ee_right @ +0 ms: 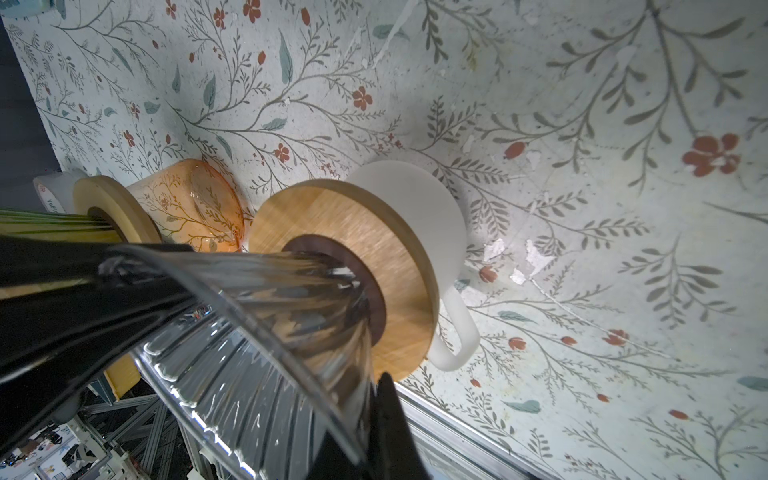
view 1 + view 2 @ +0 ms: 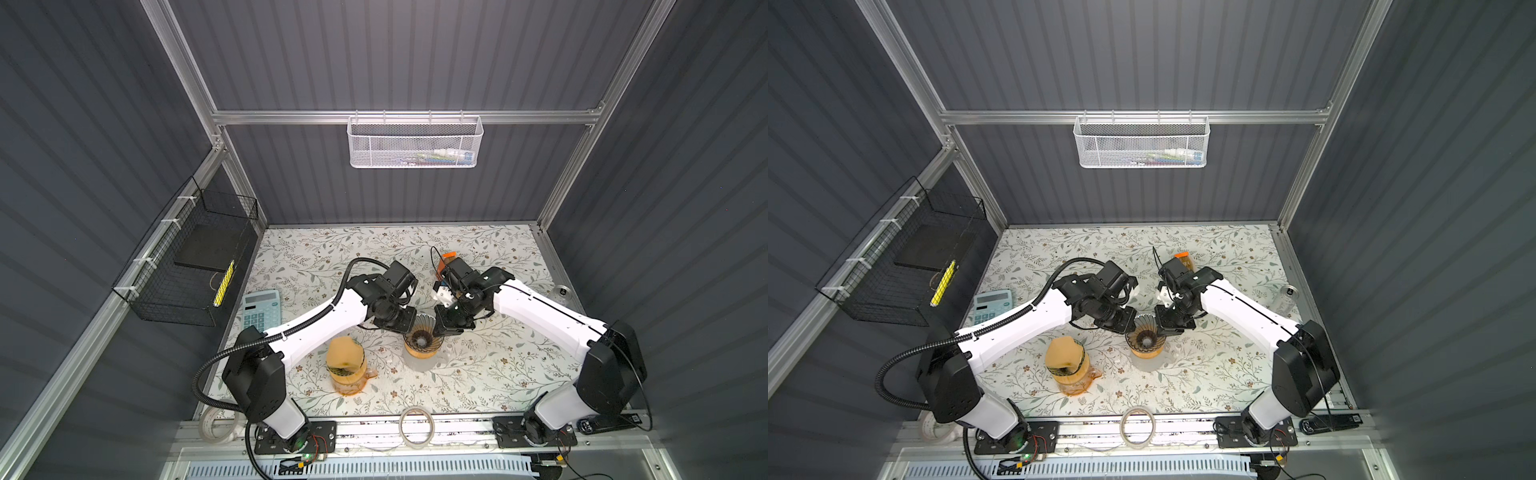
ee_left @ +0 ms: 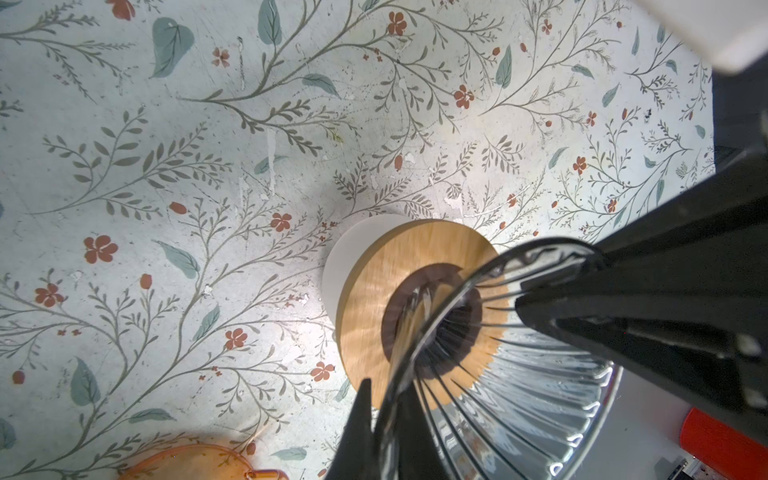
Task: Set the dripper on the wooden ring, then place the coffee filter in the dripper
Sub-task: 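Lower the glass dripper into the wooden ring opening with both grippers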
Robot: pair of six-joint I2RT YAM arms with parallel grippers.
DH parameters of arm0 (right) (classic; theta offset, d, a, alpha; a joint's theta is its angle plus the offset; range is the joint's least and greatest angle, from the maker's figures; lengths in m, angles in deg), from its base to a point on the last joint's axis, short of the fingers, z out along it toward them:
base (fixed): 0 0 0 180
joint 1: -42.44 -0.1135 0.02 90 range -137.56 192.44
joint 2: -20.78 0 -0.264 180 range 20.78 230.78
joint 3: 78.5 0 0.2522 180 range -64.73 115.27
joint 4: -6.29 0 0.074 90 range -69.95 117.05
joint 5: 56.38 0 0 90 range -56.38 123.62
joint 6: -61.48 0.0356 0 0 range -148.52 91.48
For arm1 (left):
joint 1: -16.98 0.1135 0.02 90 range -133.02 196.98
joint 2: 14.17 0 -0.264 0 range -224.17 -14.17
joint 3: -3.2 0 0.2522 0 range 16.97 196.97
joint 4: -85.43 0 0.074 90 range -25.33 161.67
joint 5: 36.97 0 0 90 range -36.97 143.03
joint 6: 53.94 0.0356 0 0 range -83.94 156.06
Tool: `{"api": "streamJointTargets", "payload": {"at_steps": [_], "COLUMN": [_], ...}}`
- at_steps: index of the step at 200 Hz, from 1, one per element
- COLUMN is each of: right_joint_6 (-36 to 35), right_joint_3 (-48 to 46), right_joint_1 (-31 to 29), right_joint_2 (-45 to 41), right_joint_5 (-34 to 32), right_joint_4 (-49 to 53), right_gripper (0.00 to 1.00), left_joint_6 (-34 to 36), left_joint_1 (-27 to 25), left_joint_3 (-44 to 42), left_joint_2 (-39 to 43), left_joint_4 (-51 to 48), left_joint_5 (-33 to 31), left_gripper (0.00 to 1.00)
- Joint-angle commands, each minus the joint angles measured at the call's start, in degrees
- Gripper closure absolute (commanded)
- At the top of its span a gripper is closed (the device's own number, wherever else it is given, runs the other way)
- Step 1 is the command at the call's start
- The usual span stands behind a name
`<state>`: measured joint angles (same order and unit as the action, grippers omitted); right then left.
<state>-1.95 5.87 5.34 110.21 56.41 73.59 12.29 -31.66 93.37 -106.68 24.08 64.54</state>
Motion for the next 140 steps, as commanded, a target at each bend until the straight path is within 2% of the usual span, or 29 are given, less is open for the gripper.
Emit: {"api": "streamJointTargets", "payload": {"at_steps": [1,96,140], "right_joint_6": [-1.2,-1.4,-1.4], "right_joint_3": [-3.8,-0.4,0.6], "right_joint_1": [-2.0,-2.0,-2.0], "right_joint_2": [6.8,3.2,2.7], "right_joint_5": [-8.3,-7.5,-7.1], "right_joint_4": [-9.5,-7.0,-6.7], "right_gripper": [1.00,0.96,0.93], "left_joint_6": [3.4,4.3,3.9], "left_joint_1": [-3.2,-3.2,-3.2], "left_joint_3": [-2.7,3.4,3.7], "left_joint_2": [-7.2,-5.7,-5.0], "left_joint_4": [-3.4,-7.9,-8.0], "left_joint_5": [0.7,-2.5,-3.4], "left_gripper": [1.00,1.00,0.94]}}
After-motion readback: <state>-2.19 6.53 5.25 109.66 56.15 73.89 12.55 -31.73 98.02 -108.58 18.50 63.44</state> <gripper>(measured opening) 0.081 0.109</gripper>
